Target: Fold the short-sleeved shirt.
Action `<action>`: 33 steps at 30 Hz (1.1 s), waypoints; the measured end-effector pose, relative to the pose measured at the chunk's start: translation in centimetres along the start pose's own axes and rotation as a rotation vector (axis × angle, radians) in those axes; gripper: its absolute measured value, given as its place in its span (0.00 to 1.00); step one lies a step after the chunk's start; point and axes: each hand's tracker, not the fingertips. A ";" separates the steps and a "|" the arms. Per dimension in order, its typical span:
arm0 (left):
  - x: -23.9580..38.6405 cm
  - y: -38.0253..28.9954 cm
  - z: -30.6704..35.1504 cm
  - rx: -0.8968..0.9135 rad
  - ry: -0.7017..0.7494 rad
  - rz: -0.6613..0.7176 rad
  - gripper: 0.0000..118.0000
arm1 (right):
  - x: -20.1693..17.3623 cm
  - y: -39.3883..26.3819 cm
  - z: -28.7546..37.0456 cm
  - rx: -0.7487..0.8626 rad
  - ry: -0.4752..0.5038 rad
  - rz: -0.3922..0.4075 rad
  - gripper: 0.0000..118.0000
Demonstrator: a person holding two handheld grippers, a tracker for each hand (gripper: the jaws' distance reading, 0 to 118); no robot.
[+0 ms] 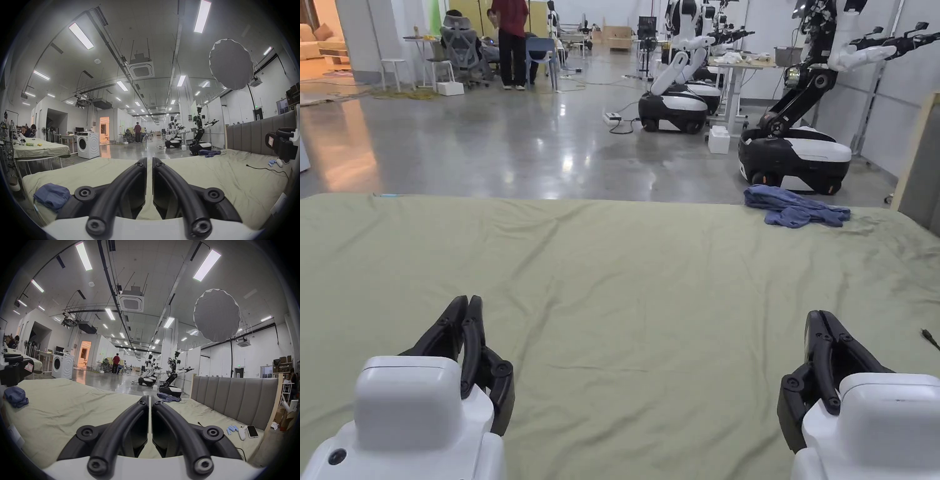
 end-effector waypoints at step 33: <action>0.1 0.2 0.1 -0.006 -0.008 0.000 0.05 | -0.1 0.2 0.0 -0.009 0.008 -0.010 0.04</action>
